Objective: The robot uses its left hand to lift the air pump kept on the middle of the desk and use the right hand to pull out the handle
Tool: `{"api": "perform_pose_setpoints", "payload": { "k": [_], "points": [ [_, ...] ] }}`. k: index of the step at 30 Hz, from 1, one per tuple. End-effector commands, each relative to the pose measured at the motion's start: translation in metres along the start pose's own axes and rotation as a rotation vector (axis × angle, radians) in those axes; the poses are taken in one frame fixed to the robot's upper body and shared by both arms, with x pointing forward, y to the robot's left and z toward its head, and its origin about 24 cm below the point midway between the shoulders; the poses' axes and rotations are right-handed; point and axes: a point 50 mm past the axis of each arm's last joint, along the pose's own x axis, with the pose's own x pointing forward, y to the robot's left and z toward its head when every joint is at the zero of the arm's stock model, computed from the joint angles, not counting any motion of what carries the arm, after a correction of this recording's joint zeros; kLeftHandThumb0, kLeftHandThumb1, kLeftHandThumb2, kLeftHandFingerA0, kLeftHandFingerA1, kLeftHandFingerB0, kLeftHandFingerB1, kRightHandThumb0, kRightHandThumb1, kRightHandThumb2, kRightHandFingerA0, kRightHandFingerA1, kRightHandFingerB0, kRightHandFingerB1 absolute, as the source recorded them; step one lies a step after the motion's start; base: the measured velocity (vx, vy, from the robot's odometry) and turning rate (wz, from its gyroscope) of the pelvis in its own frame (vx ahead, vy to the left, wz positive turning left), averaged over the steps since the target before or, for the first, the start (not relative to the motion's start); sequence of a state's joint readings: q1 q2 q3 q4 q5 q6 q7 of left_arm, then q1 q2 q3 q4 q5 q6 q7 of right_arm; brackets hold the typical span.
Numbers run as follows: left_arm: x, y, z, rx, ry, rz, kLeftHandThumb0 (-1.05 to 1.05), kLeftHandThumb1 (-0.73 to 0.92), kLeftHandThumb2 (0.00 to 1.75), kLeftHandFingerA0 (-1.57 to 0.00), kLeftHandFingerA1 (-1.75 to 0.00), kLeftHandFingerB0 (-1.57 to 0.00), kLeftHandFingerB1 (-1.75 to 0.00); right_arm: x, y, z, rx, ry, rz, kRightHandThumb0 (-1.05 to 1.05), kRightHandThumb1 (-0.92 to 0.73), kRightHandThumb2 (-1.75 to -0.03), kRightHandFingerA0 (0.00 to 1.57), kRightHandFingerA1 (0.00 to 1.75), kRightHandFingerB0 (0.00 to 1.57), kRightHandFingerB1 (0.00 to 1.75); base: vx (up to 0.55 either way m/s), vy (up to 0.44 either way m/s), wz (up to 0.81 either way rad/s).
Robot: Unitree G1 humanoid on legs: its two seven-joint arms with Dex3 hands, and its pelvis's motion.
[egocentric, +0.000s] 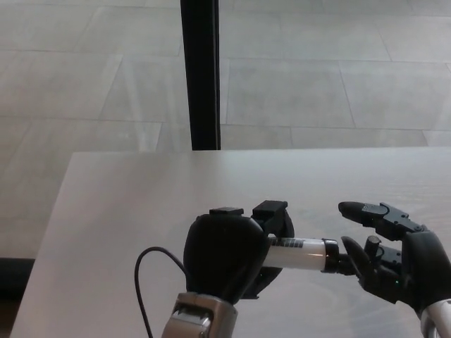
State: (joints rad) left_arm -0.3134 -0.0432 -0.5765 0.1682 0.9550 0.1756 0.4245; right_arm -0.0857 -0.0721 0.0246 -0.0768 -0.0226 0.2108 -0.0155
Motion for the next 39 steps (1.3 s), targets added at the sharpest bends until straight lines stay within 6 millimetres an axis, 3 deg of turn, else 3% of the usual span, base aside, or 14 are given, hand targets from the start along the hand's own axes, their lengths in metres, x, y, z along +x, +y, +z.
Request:
{"api": "perform_pose_setpoints", "payload": {
  "k": [1,4,5,6,7,10,16,21,25,30,31,35,36,39],
  "points": [
    [0.0083,0.0068,0.0015,-0.022,0.024,0.023,-0.18,0.58,0.90,-0.89,-1.75,-0.81,-1.40,-0.0021,-0.0060,-0.0016,-0.044,-0.017,-0.026,-0.32,-0.68,-0.59,0.81,1.02,0.56,0.45,0.00,0.000,0.00],
    [0.0120,0.0103,0.0022,-0.032,0.019,0.037,-0.18,0.58,0.93,-0.86,-1.74,-0.83,-1.38,-0.0023,-0.0055,-0.0035,-0.065,-0.009,-0.002,-0.35,-0.66,-0.59,0.78,0.95,0.55,0.43,0.00,0.000,0.00],
    [0.0128,0.0115,0.0019,-0.024,0.013,0.039,-0.20,0.64,0.85,-0.91,-1.49,-0.85,-1.10,-0.0024,-0.0053,-0.0037,-0.074,-0.009,-0.001,-0.40,-0.50,-0.91,0.78,0.89,0.49,0.60,0.00,0.000,0.00],
    [0.0134,0.0128,0.0013,-0.018,0.007,0.042,-0.20,0.64,0.85,-0.91,-1.49,-0.85,-1.10,-0.0026,-0.0052,-0.0039,-0.084,-0.010,-0.001,-0.40,-0.50,-0.91,0.78,0.89,0.49,0.60,0.00,0.000,0.00],
    [0.0136,0.0138,0.0010,-0.022,0.005,0.043,-0.21,0.66,0.83,-0.94,-1.54,-0.85,-1.16,-0.0029,-0.0054,-0.0042,-0.080,-0.010,-0.006,-0.30,-0.68,-0.59,0.76,0.89,0.60,0.51,0.00,0.000,0.00],
    [0.0134,0.0146,-0.0003,-0.014,0.004,0.037,-0.18,0.63,0.85,-0.95,-1.58,-0.84,-1.16,-0.0032,-0.0064,-0.0043,-0.084,-0.015,-0.017,-0.26,-0.71,-0.65,0.81,0.94,0.66,0.65,0.00,0.000,0.00],
    [0.0117,0.0146,-0.0007,-0.026,-0.002,0.046,-0.17,0.54,0.93,-0.87,-1.72,-0.84,-1.38,-0.0028,-0.0089,-0.0032,-0.071,-0.053,-0.038,-0.18,-0.75,-0.81,0.87,1.63,0.77,1.11,0.00,0.000,0.00],
    [0.0120,0.0160,-0.0014,-0.021,0.000,0.049,-0.17,0.54,0.91,-0.89,-1.71,-0.84,-1.38,-0.0003,-0.0074,0.0014,-0.053,-0.065,-0.039,-0.19,-0.79,-0.78,0.82,1.75,0.72,1.33,0.00,0.000,0.00],
    [0.0092,0.0128,-0.0032,0.023,-0.006,0.037,-0.13,0.53,0.92,-1.01,-1.68,-0.82,-1.32,-0.0005,-0.0098,0.0029,-0.044,-0.085,-0.071,-0.11,-0.70,-0.99,0.80,1.75,0.68,1.52,0.00,0.000,0.00],
    [0.0072,0.0113,-0.0032,-0.021,0.015,0.034,-0.17,0.50,0.99,-0.92,-1.75,-0.83,-1.42,0.0001,-0.0107,0.0034,-0.057,-0.103,-0.092,-0.13,-0.70,-0.97,0.82,1.75,0.69,1.50,0.00,0.000,0.00],
    [0.0070,0.0111,-0.0031,-0.022,0.011,0.038,-0.21,0.46,1.05,-1.19,-1.33,-1.03,-1.19,0.0001,-0.0107,0.0037,-0.064,-0.103,-0.094,-0.13,-0.69,-1.00,0.83,1.75,0.69,1.51,0.00,0.000,0.00],
    [0.0064,0.0106,-0.0023,-0.025,0.006,0.038,-0.21,0.46,1.04,-1.19,-1.33,-1.03,-1.18,0.0001,-0.0104,0.0033,-0.054,-0.110,-0.101,-0.12,-0.68,-0.99,0.84,1.75,0.70,1.50,0.00,0.000,0.00],
    [0.0067,0.0110,-0.0027,-0.016,0.002,0.054,-0.19,0.55,0.91,-0.92,-1.75,-0.83,-1.42,0.0004,-0.0096,0.0036,-0.070,-0.105,-0.103,-0.11,-0.66,-1.02,0.84,1.75,0.71,1.50,0.00,0.000,0.00],
    [0.0074,0.0115,-0.0029,-0.008,-0.001,0.058,-0.18,0.54,0.93,-0.91,-1.75,-0.83,-1.42,0.0004,-0.0096,0.0042,-0.082,-0.102,-0.100,-0.13,-0.67,-1.00,0.83,1.75,0.71,1.50,0.00,0.000,0.00]
  ]
}}
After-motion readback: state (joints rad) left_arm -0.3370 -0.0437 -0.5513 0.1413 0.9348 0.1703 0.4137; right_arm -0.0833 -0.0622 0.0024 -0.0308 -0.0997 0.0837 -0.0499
